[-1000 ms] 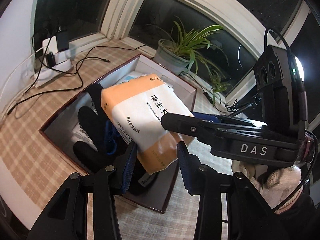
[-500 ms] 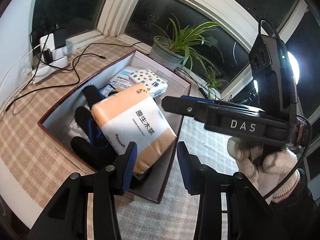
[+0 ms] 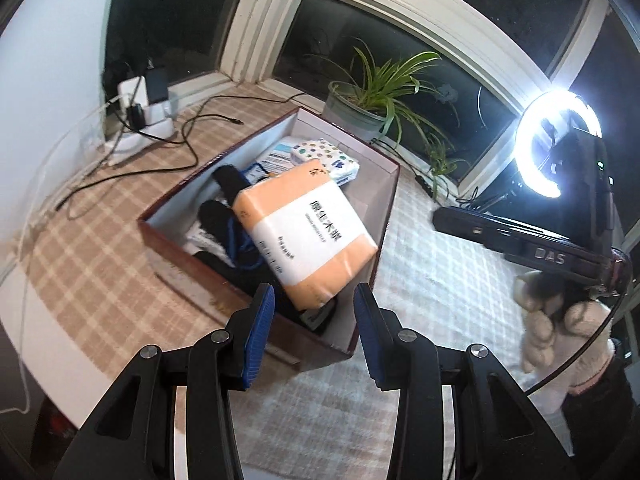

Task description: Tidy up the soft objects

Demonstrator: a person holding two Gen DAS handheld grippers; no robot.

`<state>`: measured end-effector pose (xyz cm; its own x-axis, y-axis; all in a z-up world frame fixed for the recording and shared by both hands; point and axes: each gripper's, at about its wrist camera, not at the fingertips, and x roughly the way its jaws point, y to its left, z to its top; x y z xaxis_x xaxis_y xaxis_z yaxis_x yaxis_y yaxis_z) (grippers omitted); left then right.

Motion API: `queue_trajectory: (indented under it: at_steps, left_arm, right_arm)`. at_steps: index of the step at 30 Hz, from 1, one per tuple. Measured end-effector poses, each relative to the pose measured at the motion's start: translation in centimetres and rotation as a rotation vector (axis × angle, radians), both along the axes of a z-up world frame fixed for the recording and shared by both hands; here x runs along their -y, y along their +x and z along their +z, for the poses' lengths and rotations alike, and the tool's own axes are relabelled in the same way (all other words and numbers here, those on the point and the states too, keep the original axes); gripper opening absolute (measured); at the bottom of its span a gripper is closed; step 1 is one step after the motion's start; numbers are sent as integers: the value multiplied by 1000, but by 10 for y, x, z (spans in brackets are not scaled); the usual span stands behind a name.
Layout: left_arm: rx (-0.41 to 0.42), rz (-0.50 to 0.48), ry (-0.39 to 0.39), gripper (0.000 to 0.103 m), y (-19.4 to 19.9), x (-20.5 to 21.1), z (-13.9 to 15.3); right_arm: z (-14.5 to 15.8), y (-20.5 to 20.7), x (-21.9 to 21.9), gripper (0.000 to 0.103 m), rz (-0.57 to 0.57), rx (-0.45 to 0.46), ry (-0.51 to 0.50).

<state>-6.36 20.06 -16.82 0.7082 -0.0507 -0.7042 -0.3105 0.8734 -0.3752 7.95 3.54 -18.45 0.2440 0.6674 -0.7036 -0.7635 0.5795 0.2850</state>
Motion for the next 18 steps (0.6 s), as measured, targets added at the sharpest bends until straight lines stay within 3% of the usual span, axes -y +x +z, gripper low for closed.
queue_trajectory:
  at_steps: [5, 9, 18]
  left_arm:
    - [-5, 18, 55, 42, -14, 6, 6]
    - [0, 45, 81, 53, -23, 10, 12]
    - [33, 115, 143, 65, -38, 28, 36]
  right_arm:
    - [2, -12, 30, 58, -54, 22, 1]
    - [5, -22, 47, 60, -84, 53, -3]
    - [21, -52, 73, 61, -108, 119, 30]
